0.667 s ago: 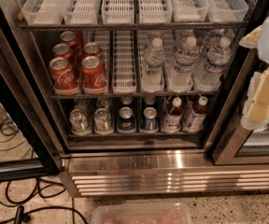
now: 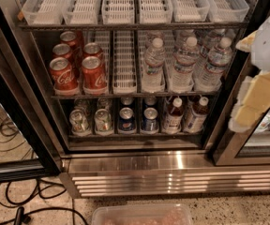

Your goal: Pick coke can from middle shelf of fridge

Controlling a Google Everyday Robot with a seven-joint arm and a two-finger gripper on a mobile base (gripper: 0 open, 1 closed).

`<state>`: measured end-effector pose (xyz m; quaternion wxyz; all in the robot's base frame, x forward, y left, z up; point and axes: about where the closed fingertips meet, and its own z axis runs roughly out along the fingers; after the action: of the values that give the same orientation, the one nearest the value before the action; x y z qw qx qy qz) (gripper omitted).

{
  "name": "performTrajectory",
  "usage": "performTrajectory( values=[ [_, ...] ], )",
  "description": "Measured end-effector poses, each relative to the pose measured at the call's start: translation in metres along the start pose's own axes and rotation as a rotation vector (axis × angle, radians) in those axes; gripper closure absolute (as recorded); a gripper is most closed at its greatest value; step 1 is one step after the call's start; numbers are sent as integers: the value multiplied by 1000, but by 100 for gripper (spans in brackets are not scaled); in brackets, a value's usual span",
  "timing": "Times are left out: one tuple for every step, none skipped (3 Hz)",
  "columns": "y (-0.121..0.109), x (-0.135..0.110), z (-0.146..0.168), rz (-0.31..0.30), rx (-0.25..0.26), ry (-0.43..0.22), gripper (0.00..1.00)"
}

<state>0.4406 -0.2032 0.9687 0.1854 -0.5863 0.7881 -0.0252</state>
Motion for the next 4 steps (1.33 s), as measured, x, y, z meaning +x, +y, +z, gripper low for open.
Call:
performTrajectory(
  values=[
    [24,-28,32,107,1,-116,0],
    [17,-36,42,118,34,-151,0],
    [16,-36,41,118,36,-152,0],
    [24,-56,59,145,41,-208,0]
  ],
)
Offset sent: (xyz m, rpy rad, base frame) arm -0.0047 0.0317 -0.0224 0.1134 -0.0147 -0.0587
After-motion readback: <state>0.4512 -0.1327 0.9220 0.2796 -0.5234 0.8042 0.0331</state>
